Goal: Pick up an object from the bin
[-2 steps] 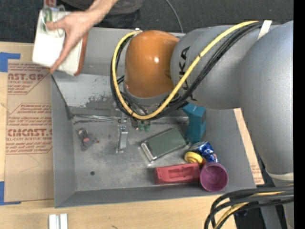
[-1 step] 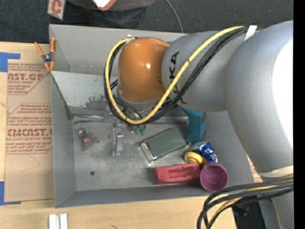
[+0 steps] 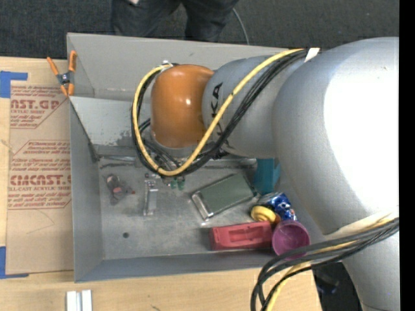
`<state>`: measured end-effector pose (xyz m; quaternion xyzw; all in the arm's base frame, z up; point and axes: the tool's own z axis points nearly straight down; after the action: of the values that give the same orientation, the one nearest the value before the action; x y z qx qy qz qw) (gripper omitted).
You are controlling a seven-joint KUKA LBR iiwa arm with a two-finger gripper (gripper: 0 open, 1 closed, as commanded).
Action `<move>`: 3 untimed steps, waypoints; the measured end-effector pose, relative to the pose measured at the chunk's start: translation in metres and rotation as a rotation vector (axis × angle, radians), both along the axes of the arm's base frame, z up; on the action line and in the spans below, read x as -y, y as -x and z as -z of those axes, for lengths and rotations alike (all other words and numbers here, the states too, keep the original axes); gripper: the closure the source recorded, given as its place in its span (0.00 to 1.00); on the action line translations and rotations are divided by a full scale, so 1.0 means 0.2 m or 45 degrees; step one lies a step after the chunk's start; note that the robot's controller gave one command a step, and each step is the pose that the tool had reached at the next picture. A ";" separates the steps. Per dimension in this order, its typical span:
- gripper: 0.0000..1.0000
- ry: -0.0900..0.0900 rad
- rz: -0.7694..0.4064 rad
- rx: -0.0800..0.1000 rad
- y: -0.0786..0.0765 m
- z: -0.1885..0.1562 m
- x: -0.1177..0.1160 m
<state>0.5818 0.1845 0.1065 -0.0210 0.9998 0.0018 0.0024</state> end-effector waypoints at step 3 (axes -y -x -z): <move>1.00 -0.002 -0.190 0.003 0.02 0.15 -0.24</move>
Offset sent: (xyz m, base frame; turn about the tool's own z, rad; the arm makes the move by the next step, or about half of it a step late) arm -0.0035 0.0477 -0.0290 -0.1502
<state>0.5785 0.2328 0.0774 -0.0955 0.9954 0.0029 0.0035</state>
